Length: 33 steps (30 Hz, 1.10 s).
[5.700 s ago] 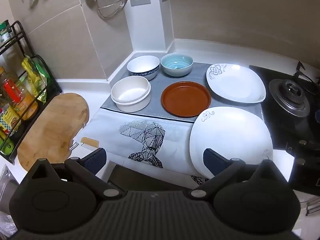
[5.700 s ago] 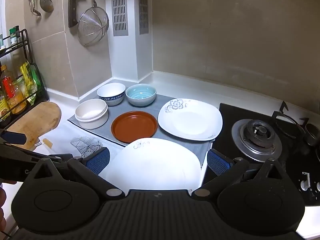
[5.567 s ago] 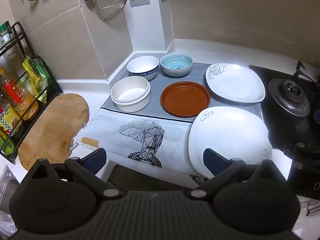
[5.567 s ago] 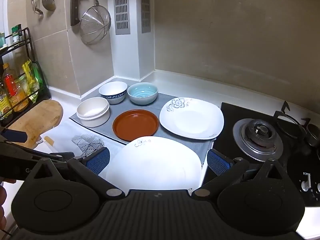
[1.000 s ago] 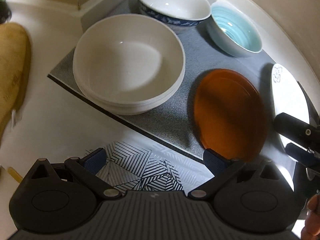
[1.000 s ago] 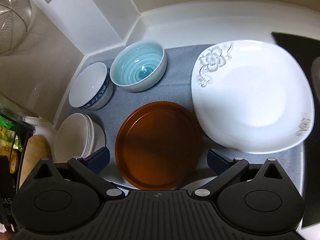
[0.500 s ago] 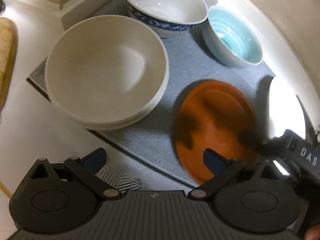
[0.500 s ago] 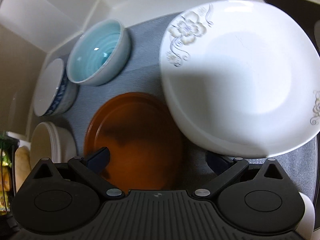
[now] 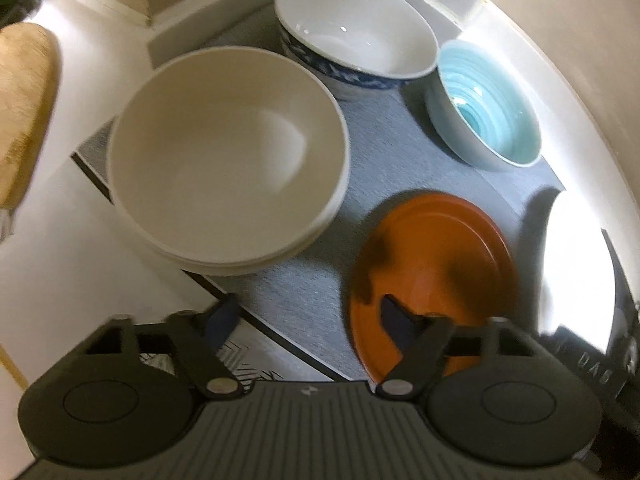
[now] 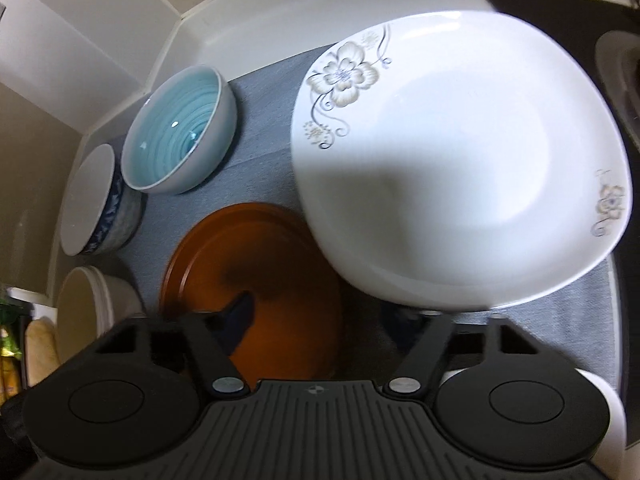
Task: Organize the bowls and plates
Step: 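Close the left gripper on the brown plate rim and lift it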
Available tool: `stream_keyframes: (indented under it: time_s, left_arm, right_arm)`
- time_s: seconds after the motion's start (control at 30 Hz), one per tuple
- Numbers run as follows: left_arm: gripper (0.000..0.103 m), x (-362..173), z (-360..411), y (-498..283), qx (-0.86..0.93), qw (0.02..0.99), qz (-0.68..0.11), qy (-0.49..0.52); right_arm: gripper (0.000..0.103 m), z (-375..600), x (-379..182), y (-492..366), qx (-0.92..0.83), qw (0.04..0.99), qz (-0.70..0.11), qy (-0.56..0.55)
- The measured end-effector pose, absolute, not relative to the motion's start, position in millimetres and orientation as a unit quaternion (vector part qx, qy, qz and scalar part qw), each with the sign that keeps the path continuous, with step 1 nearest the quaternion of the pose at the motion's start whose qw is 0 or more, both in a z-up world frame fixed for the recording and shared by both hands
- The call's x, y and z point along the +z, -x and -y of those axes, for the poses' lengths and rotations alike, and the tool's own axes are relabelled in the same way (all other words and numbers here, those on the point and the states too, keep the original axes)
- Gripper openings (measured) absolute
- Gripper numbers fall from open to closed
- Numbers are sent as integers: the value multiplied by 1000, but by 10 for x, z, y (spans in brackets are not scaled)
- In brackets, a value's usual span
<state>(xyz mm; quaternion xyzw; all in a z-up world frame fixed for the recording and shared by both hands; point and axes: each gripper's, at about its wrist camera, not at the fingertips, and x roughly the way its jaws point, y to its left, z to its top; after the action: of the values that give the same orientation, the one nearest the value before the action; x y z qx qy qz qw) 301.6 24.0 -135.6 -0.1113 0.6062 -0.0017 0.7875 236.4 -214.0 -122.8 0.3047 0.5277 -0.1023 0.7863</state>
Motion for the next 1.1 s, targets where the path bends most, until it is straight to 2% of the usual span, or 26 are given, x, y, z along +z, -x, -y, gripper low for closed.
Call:
stream_keyframes:
  time_s: [0.03,0.07,0.13,0.17,0.2,0.53,0.8,1.1]
  left_arm:
    - [58,-1346,-233,-3016,1,790,-604,108]
    - [51,-1338,-228,-3015,-1,790,-603,108]
    - [20,-1346,-215,-3032,-17,786,-607,116]
    - [10,-1372,-198,-3045,-26,780,-614,119]
    - [5,-1391,-185,-3045,-31,774,-621,121]
    - [5,-1251,-298,-2861,-50,796,-594,105]
    - [5,-940,-342,-2681,-82,812,-569,102]
    - [7,-640,23,-2459,-201,812,-547,27]
  right_arm:
    - [43,2130,-1228,-2360,-105,790,-528,-293]
    - [25,2115,-1231,-2355,-103,792,-531,-284]
    - [10,2087,-1246,-2348,-100,794,-537,-266]
    - [6,2064,-1257,-2348,-91,796,-539,-261]
    - [5,2044,-1262,-2340,-85,797,-539,-260]
    - [6,1943,-1173,-2243,-64,807,-529,-254]
    - [6,2003,-847,-1976,-53,828,-501,-248]
    - [7,2218,-478,-1434,-81,841,-475,-244]
